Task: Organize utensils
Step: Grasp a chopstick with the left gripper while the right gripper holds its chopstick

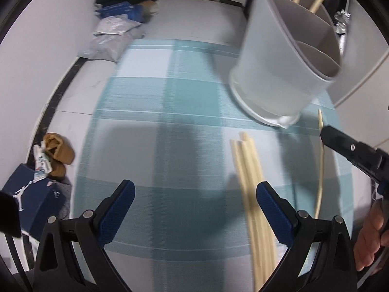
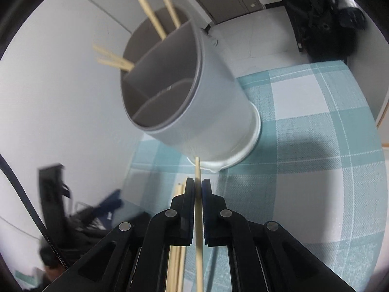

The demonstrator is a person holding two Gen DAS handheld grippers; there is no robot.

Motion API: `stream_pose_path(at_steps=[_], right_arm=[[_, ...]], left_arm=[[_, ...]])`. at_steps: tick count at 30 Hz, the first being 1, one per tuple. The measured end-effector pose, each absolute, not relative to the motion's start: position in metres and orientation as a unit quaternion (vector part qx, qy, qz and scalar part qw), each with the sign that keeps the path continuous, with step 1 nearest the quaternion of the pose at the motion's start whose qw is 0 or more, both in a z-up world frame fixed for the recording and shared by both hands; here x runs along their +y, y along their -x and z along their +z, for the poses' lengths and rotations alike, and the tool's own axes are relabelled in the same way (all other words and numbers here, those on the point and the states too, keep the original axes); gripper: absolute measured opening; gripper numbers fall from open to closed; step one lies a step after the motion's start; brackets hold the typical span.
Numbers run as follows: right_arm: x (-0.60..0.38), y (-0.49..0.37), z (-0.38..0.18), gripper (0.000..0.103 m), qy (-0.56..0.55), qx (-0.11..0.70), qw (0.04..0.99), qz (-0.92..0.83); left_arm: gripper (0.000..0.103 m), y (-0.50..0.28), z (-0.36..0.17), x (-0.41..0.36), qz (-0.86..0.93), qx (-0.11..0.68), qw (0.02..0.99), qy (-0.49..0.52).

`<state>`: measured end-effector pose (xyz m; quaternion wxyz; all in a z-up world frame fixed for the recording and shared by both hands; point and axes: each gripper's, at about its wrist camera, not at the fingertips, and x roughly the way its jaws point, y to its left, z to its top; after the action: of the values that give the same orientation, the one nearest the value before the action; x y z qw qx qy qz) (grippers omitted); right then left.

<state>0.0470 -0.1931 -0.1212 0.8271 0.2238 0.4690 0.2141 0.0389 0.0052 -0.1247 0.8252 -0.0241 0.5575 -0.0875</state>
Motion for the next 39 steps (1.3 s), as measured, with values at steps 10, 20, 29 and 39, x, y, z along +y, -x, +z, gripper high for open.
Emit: stream_pose_path(at_steps=[10,20,29,39], right_arm=[[-0.212,-0.034,-0.101,0.005,-0.257,0.444,0.827,0.231],[-0.217,-0.021,-0.087,0.005,-0.237,0.429,0.841,0.228],[-0.223,-0.022,-0.089,0.005,-0.244,0.43,0.839,0.227],[-0.224,-0.019,-0.081,0.005,-0.183,0.416,0.869,0.196]], left_arm=[[0.098,-0.038,-0.144,-0.008,-0.064,0.579,0.812,-0.021],[0.088,-0.048,-0.143,-0.01,-0.051,0.578,0.814,-0.028],[0.005,-0.064,-0.14,-0.024,-0.048,0.566,0.823,-0.008],[0.001,-0.049,-0.106,-0.02,-0.053,0.498,0.865,0.023]])
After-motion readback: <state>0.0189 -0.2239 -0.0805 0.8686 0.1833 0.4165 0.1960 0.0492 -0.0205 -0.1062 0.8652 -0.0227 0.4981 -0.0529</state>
